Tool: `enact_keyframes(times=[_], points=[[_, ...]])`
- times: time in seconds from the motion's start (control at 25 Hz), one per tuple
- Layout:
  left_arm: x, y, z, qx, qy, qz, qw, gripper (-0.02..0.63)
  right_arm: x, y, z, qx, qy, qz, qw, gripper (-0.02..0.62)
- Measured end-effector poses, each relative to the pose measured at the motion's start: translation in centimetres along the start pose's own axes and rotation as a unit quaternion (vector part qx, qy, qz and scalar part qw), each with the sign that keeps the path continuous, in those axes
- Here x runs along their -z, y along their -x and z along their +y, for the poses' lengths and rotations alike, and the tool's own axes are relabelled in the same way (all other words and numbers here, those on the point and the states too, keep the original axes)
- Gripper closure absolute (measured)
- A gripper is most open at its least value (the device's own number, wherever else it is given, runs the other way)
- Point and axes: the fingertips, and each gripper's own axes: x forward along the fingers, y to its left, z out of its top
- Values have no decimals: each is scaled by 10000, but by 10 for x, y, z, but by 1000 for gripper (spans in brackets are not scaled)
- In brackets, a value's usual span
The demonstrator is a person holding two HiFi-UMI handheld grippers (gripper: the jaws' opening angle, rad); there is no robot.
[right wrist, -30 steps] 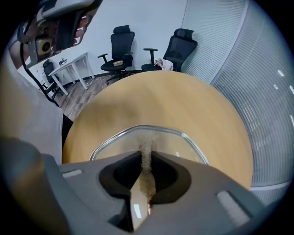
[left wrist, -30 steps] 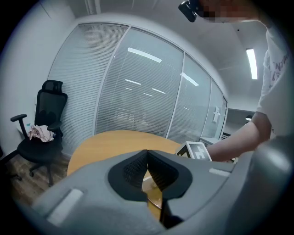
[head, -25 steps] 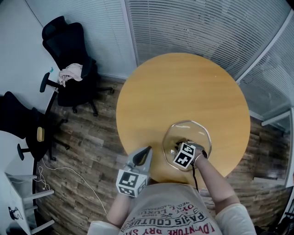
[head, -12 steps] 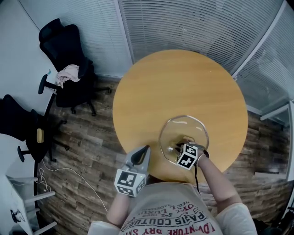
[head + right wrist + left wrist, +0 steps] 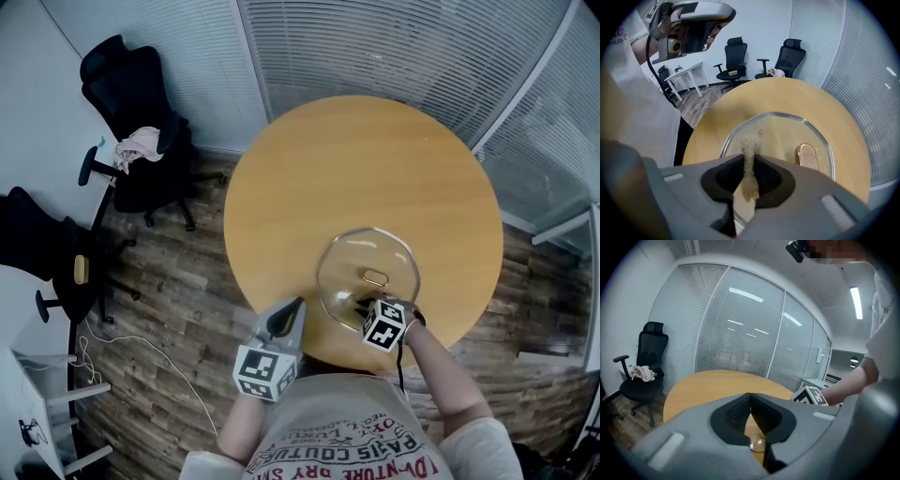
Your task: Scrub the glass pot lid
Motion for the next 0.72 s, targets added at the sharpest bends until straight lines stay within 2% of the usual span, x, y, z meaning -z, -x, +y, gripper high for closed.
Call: enact_keyframes(times=[0.16, 0.28, 0.56, 0.72], points=[[4, 0, -12, -76, 11, -15, 10000, 599, 8, 4, 9, -205, -95, -78, 9997, 532], [5, 3, -21, -86, -23, -71, 9999, 599, 8, 13, 11, -225, -352, -308, 9987, 532], [-4, -8, -19, -5, -71, -191, 9998, 598, -19, 54, -24, 92, -1268, -1131, 9854, 534], [-10, -15, -9, 130, -124, -174, 9997, 598, -37, 76, -67, 634, -1760, -1502, 9708, 534]])
